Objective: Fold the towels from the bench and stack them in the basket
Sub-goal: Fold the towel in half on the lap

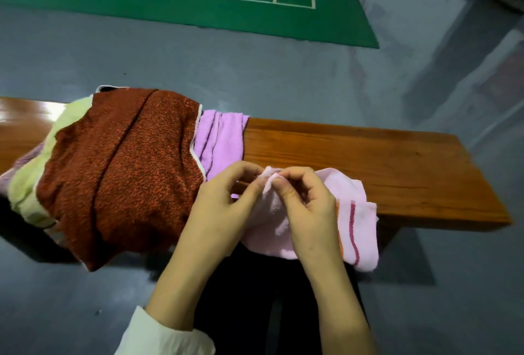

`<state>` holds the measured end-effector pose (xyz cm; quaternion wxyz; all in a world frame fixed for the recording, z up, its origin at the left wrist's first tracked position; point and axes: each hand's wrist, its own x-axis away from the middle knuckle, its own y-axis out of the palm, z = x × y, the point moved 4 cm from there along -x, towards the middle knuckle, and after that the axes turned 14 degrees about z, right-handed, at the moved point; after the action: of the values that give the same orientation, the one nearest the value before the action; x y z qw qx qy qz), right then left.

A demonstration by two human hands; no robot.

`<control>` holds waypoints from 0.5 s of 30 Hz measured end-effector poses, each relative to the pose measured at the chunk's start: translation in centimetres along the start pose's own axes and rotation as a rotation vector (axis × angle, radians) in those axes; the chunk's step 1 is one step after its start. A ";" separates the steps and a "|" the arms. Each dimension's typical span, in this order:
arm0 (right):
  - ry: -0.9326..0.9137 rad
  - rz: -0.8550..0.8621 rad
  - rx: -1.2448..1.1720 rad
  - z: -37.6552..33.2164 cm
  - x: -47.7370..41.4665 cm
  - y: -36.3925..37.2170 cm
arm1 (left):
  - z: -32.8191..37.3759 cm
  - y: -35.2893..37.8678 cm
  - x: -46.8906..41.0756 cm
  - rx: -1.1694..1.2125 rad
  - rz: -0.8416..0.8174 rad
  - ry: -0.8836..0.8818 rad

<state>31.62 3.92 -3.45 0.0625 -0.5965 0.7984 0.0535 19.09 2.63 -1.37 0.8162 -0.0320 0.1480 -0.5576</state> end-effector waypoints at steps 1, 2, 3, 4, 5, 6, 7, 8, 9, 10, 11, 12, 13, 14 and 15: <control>-0.002 0.005 -0.003 -0.3 0.2 -0.2 | 0.3 0.0 0.3 -0.006 -0.013 0.014; -0.006 0.013 -0.010 -0.6 0.3 -0.5 | 0.7 0.0 0.6 -0.011 -0.031 0.035; -0.010 0.024 -0.018 -0.9 0.5 -0.7 | 1.0 0.0 0.9 -0.019 -0.051 0.057; -0.015 0.040 -0.021 -1.0 0.6 -1.0 | 1.2 0.1 1.2 -0.029 -0.074 0.081; -0.018 0.056 -0.021 -1.2 0.7 -1.3 | 1.2 0.2 1.5 -0.045 -0.091 0.107; -0.015 0.062 -0.030 -1.3 0.9 -1.5 | 1.3 0.3 1.7 -0.067 -0.092 0.139; 0.009 0.038 -0.051 -1.2 0.9 -1.7 | 1.2 0.3 1.8 -0.093 -0.080 0.172; 0.052 -0.021 -0.071 -1.1 1.0 -1.8 | 1.2 0.3 1.9 -0.111 -0.064 0.198; 0.094 -0.107 -0.065 -1.0 1.1 -1.8 | 1.1 0.3 2.0 -0.122 -0.051 0.213; 0.119 -0.199 -0.037 -1.0 1.1 -1.9 | 1.1 0.4 2.1 -0.126 -0.044 0.224; 0.122 -0.271 -0.004 -1.2 1.1 -2.0 | 1.2 0.5 2.2 -0.122 -0.040 0.232; 0.110 -0.308 0.027 -1.4 1.0 -2.3 | 1.1 0.6 2.4 -0.109 -0.035 0.240; 0.086 -0.308 0.055 -1.7 0.8 -2.6 | 1.1 0.7 2.5 -0.097 -0.029 0.247; 0.062 -0.273 0.080 -2.0 0.5 -2.9 | 0.9 0.7 2.5 -0.098 -0.027 0.260; 0.042 -0.212 0.101 -2.0 0.2 -3.3 | 0.6 0.7 2.5 -0.121 -0.037 0.284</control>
<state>34.68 2.51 -1.51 0.0812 -0.6746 0.7337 -0.0063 20.75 0.53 -1.50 0.7731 -0.0048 0.2947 -0.5617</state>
